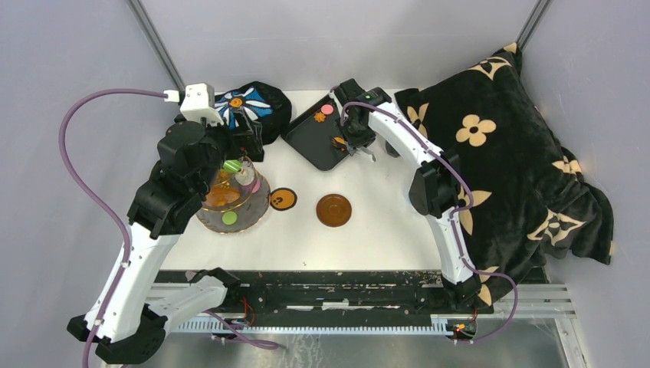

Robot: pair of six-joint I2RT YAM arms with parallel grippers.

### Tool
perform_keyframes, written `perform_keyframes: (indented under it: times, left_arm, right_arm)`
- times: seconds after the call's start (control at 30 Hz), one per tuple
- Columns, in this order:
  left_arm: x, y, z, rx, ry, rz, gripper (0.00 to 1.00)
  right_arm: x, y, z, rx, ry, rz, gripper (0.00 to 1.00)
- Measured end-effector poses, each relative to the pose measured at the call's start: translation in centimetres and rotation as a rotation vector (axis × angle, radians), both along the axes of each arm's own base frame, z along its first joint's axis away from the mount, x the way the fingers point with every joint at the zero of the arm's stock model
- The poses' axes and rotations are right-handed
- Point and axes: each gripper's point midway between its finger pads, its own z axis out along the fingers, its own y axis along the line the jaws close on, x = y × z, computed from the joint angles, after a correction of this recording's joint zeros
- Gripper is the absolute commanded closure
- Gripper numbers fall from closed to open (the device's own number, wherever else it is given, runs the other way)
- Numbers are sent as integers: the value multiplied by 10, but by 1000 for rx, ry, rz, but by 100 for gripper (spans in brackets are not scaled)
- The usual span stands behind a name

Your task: Serve the afternoon tea

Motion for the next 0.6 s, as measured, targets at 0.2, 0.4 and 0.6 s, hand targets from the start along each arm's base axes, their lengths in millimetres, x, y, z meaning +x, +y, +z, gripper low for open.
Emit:
perform_keyframes:
  times: [0.2, 0.4, 0.6]
  left_arm:
    - [0, 0, 0, 1, 0, 0, 1]
    - [1, 0, -1, 1, 2, 0, 1]
    - [1, -1, -1, 2, 4, 1, 1]
  right_arm:
    - [2, 5, -1, 19, 2, 7, 77]
    - [3, 10, 1, 43, -1, 14, 78]
    - [5, 16, 14, 84, -24, 22, 79]
